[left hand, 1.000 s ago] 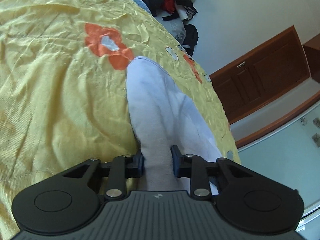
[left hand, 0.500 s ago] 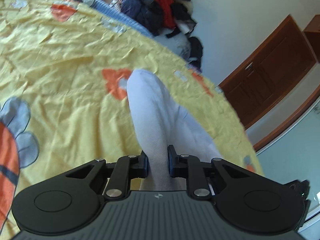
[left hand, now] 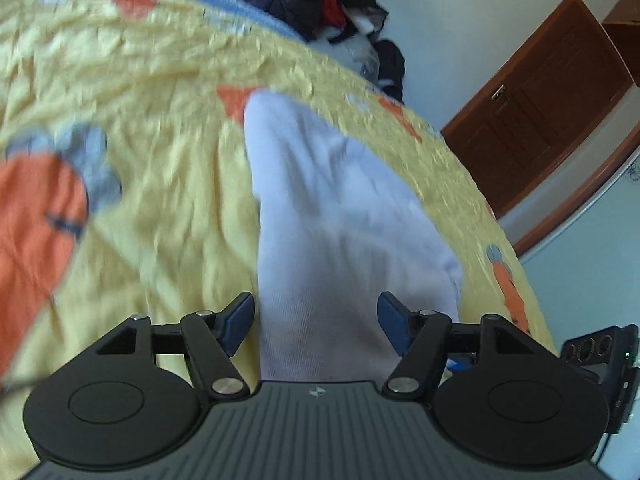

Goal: Fold small clothes

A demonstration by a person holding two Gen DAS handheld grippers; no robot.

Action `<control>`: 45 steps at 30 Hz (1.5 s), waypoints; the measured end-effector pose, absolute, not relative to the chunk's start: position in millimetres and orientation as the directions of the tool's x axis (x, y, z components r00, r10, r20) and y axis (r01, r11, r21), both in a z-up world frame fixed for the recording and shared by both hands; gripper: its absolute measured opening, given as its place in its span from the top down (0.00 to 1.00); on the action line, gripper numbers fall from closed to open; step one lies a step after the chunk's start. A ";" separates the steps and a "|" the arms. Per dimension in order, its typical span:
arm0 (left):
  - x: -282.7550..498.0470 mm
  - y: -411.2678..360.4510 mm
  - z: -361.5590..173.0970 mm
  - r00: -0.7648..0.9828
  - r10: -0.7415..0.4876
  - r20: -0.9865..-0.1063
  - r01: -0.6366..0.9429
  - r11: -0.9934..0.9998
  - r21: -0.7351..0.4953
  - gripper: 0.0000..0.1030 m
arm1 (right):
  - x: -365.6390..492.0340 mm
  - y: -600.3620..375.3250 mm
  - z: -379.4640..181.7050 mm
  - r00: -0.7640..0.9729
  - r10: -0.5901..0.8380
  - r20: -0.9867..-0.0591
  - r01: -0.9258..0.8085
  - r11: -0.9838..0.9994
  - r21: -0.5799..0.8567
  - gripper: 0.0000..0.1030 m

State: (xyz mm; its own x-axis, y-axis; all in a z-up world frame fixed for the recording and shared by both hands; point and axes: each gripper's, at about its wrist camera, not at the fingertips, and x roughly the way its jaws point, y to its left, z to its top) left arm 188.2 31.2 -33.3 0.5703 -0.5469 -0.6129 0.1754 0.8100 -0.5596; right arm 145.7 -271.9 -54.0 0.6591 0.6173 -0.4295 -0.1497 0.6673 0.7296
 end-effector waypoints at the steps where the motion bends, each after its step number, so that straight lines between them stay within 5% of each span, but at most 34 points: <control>1: 182.2 31.7 -34.6 0.592 -0.547 -0.591 0.181 0.806 -0.564 0.36 | 143.8 -272.8 -57.5 0.657 0.618 -0.431 -0.134 0.659 0.740 0.74; 3: 176.8 30.0 -35.6 0.592 -0.549 -0.591 0.179 0.804 -0.568 0.46 | 143.2 -276.8 -64.2 0.656 0.636 -0.406 -0.106 0.611 0.785 0.82; 4: 175.8 30.3 -36.2 0.577 -0.556 -0.598 0.165 0.796 -0.582 0.68 | 142.7 -277.8 -64.3 0.658 0.638 -0.400 -0.097 0.598 0.796 0.82; 7: 168.3 36.1 -34.3 0.572 -0.564 -0.595 0.148 0.785 -0.601 0.86 | 136.9 -275.4 -58.4 0.667 0.635 -0.390 -0.104 0.597 0.795 0.83; 14: 150.5 34.7 -26.8 0.640 -0.461 -0.614 0.145 0.858 -0.493 0.87 | 127.2 -268.9 -54.1 0.677 0.584 -0.448 -0.109 0.681 0.724 0.76; 18: 126.2 22.0 -14.8 0.715 -0.332 -0.616 0.163 0.935 -0.316 0.72 | 103.7 -251.0 -33.8 0.720 0.483 -0.497 -0.164 0.816 0.555 0.49; 20: 117.4 23.2 -15.9 0.726 -0.292 -0.623 0.131 0.948 -0.291 0.33 | 91.8 -242.7 -27.6 0.740 0.435 -0.513 -0.190 0.867 0.462 0.44; 21: 113.4 24.9 -16.8 0.735 -0.271 -0.622 0.112 0.952 -0.283 0.28 | 86.5 -238.7 -25.7 0.746 0.415 -0.521 -0.199 0.885 0.420 0.44; 31: 85.0 36.5 -27.4 0.772 -0.099 -0.627 -0.005 0.987 -0.163 0.19 | 52.5 -210.3 -17.2 0.795 0.291 -0.533 -0.250 0.957 0.150 0.35; 36: 78.8 28.3 -38.0 0.791 -0.026 -0.611 -0.021 0.997 -0.070 0.01 | 48.7 -200.5 -22.5 0.822 0.223 -0.524 -0.232 0.972 0.049 0.24; 40: 75.6 17.9 -44.5 0.789 0.014 -0.614 -0.008 1.000 0.012 0.00 | 57.3 -197.7 -31.6 0.795 0.189 -0.577 -0.203 0.978 0.041 0.15; 42: 75.0 13.8 -45.0 0.790 0.029 -0.612 -0.006 0.999 0.039 0.00 | 60.7 -194.5 -34.3 0.780 0.177 -0.601 -0.203 0.979 0.025 0.00; 45: 75.0 15.0 -45.3 0.788 0.013 -0.616 -0.006 1.000 0.014 0.00 | 59.7 -186.0 -37.0 0.780 0.146 -0.609 -0.202 0.979 -0.024 0.00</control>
State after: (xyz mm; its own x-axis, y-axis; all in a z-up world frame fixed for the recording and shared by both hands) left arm 75.0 15.0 -45.3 0.7875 0.0134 -0.6161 -0.0059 0.9999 0.0141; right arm 59.7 -186.0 -37.0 0.7795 0.1456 -0.6092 -0.2016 0.9792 -0.0239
